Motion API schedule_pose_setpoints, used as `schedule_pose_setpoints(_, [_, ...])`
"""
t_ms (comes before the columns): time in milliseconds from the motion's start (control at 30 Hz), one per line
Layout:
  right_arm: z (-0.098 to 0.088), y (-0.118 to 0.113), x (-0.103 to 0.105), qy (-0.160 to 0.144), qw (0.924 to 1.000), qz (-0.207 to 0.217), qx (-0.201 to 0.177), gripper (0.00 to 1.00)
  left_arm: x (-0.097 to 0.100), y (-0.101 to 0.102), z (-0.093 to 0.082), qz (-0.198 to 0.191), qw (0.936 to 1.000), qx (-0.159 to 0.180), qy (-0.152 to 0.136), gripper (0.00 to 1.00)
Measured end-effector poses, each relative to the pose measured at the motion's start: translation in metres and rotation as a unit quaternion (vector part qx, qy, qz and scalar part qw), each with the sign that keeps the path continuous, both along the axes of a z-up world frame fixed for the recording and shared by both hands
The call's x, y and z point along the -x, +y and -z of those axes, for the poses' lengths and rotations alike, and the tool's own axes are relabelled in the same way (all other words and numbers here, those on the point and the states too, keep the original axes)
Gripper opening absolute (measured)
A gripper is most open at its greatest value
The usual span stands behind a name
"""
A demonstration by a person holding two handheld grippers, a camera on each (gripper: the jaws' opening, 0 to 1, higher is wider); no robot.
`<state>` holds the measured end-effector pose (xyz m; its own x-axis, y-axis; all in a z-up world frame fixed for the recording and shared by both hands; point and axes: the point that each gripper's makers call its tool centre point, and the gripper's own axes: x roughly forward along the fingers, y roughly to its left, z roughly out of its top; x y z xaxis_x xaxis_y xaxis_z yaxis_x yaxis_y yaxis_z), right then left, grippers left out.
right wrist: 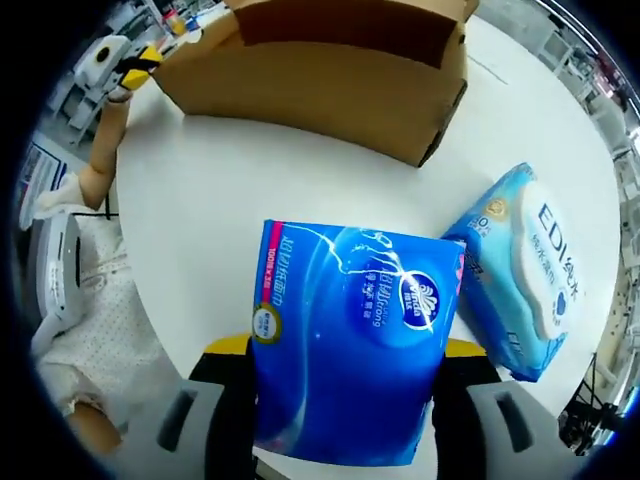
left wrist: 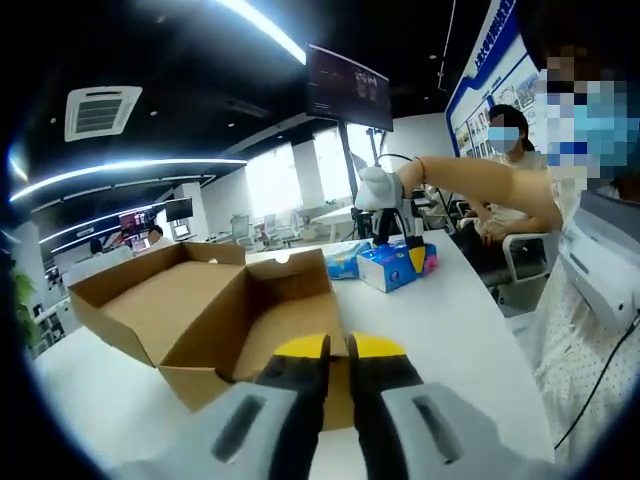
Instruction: Operate the shoe box by opening the lid, removing the specified soft item, and placing it in the target area until the item is outside and the box remains undamaged.
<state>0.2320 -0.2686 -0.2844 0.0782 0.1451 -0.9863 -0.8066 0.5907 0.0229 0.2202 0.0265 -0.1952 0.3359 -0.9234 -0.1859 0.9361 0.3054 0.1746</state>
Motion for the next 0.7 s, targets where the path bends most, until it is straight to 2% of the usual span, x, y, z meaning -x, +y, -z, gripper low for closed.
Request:
schedule_pose_setpoints(300, [0.000, -0.006, -0.004, -0.004, 0.9975, -0.070, 0.007, 0.72, 0.001, -0.001, 0.001, 0.000, 1.0000, -0.001, -0.003, 0.08])
schedule_pose_setpoints(367, [0.000, -0.006, -0.003, -0.006, 0.9939, -0.109, 0.010, 0.72, 0.001, -0.001, 0.001, 0.001, 1.0000, -0.001, -0.003, 0.08])
schedule_pose_setpoints(533, [0.000, -0.010, -0.003, -0.010, 0.9878, -0.155, 0.012, 0.73, 0.001, 0.000, 0.000, 0.001, 1.0000, -0.002, -0.005, 0.08])
schedule_pose_setpoints(700, [-0.001, -0.014, -0.005, -0.026, 0.9764, -0.214, 0.020, 0.74, 0.000, 0.000, 0.000, 0.002, 1.0000, -0.001, -0.004, 0.08])
